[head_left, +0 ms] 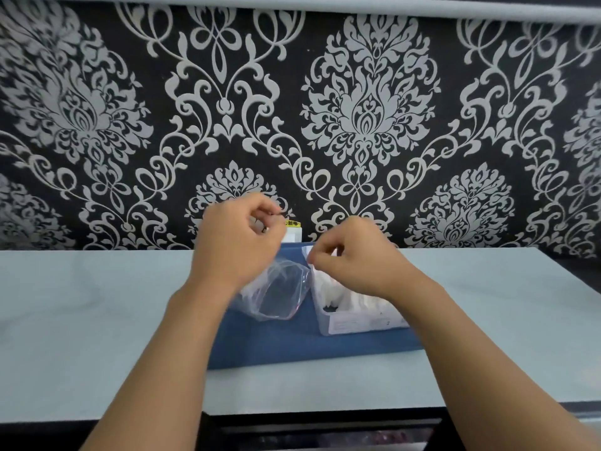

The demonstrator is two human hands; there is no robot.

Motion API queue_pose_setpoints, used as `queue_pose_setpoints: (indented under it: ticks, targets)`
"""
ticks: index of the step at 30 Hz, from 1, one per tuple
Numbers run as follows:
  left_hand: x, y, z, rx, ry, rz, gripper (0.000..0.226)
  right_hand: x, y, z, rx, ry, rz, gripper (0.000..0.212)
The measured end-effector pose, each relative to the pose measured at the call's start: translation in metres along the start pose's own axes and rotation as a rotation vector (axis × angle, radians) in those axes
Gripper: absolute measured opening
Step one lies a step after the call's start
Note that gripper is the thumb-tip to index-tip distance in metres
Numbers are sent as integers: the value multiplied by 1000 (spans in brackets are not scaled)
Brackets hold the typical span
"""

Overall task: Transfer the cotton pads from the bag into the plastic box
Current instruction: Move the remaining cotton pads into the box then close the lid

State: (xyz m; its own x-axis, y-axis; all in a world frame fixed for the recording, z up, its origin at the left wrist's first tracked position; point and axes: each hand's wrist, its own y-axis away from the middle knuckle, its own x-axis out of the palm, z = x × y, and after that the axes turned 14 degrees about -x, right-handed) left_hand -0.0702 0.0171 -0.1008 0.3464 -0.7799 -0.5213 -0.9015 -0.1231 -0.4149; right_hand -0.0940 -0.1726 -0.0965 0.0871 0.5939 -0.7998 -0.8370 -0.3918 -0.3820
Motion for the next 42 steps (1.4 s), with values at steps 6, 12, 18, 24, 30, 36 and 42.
queue_pose_setpoints:
  ticks: [6, 12, 18, 24, 30, 36, 42]
  targets:
    - [-2, -15, 88, -564, -29, 205, 39, 72, -16, 3, -79, 53, 348, 24]
    - [13, -17, 98, -567, -4, 311, 45, 94, -34, -3, -56, 38, 346, 26]
    - [26, -12, 91, -685, 78, 369, 32, 104, -40, -12, -107, -93, 211, 51]
    - [28, -10, 69, -836, 498, 284, 20, 64, -37, 1, 100, -486, 118, 43]
    - [31, -10, 66, -882, 535, 212, 16, 50, -33, 3, 240, -822, 102, 50]
    - [38, -5, 58, -752, 480, 272, 31, 46, -30, -5, 218, -621, -122, 29]
    - [42, -2, 43, -635, 513, 351, 35, 28, -19, -9, 94, -554, 113, 32]
